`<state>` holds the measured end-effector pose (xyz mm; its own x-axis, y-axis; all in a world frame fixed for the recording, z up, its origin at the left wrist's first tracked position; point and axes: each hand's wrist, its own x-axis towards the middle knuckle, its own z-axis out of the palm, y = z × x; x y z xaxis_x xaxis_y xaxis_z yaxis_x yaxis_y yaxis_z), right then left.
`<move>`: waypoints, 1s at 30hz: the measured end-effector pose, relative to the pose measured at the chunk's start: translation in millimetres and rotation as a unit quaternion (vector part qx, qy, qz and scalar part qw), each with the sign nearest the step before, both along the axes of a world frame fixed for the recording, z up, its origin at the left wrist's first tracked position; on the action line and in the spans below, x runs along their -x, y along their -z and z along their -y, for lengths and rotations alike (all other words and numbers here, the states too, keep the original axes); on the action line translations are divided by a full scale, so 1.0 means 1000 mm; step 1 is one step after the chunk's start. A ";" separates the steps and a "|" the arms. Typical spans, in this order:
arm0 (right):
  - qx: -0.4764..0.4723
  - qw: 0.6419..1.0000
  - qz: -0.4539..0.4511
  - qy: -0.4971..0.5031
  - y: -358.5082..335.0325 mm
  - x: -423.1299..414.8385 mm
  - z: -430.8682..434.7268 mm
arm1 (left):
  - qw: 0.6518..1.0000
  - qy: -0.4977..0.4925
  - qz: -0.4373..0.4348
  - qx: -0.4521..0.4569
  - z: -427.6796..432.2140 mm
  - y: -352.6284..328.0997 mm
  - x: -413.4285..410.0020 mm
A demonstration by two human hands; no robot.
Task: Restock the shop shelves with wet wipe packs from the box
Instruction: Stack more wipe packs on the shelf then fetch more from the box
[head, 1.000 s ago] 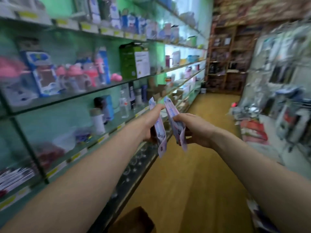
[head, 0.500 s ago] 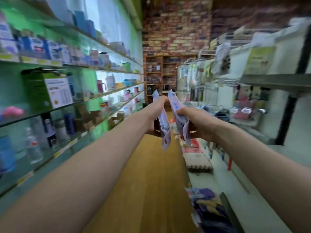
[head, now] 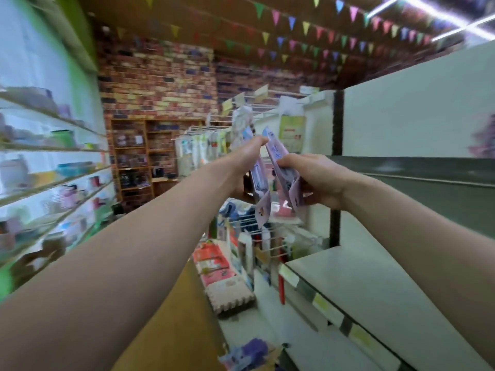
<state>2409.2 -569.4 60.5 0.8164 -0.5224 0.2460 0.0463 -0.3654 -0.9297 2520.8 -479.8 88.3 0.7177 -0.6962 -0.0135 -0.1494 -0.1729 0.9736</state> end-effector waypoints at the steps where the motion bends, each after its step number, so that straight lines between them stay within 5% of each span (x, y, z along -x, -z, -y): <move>1: 0.006 1.000 0.003 0.016 -0.005 0.000 0.006 | 1.000 0.015 0.004 0.004 0.009 -0.006 -0.002; 12: 0.073 0.978 0.006 0.194 -0.060 0.027 0.067 | 0.985 0.156 0.011 0.072 0.116 -0.052 0.006; 22: 0.085 0.958 0.008 0.273 -0.092 0.084 0.147 | 0.968 0.220 0.035 0.115 0.213 -0.085 0.061; 30: 0.110 0.939 -0.039 0.324 -0.107 0.103 0.188 | 0.927 0.362 0.000 0.101 0.282 -0.093 0.096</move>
<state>2306.7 -757.6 167.5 0.3651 -0.8592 0.3584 -0.3171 -0.4768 -0.8198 2425.2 -761.3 181.0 0.0624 -0.9835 0.1699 -0.1547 0.1586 0.9751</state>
